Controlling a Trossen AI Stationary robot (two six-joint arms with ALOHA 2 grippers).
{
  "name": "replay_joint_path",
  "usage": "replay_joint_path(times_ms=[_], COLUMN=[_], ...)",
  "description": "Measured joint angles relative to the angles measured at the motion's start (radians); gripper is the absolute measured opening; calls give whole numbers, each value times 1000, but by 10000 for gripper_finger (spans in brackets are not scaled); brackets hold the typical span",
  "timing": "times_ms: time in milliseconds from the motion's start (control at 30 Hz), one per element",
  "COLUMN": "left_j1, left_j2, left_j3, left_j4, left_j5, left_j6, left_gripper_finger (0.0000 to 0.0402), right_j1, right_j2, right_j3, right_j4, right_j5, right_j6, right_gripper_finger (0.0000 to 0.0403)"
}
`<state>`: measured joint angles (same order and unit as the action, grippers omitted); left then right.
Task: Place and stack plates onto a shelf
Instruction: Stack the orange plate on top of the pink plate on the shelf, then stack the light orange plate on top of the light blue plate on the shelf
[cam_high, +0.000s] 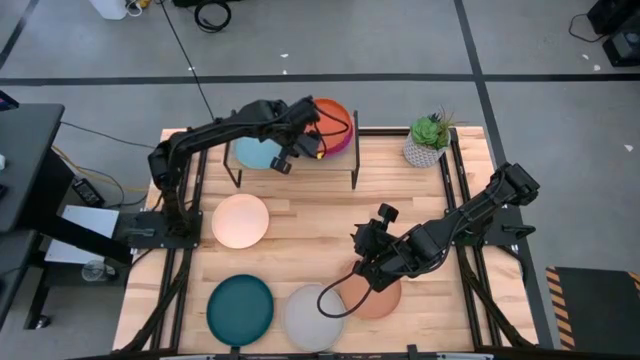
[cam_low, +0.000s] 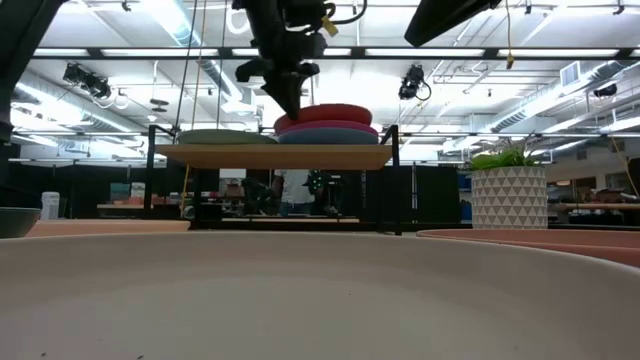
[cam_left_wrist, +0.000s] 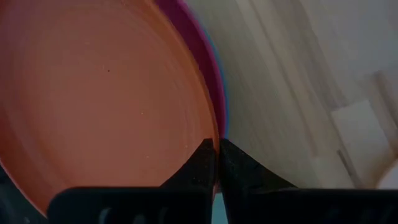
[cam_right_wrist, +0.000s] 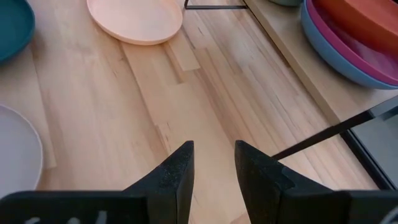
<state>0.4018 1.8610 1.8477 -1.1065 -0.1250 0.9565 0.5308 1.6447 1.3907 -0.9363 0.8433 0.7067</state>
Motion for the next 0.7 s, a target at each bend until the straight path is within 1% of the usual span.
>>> replay_joint_path(times_ms=[200,333,400,500,700], left_j1=[-26,-33,-40,-47,-48], left_j2=[0,0,0,-1,-2], left_j3=[0,0,0,0,2], left_j4=[-16,-18,-13,-11,54], left_j5=[35,26,4,-23,-53], left_j6=[8,-24,-34,-39,-56], left_gripper_finger=[21,24,31,54,118], right_j1=[0,0,0,0,0], right_j2=[0,0,0,0,0], right_j3=[0,0,0,0,0], right_j4=[0,12,18,20,23], right_j5=[0,0,-3,-4,-9], right_j6=[0,0,0,0,12], right_gripper_finger=[123,123,123,123,123])
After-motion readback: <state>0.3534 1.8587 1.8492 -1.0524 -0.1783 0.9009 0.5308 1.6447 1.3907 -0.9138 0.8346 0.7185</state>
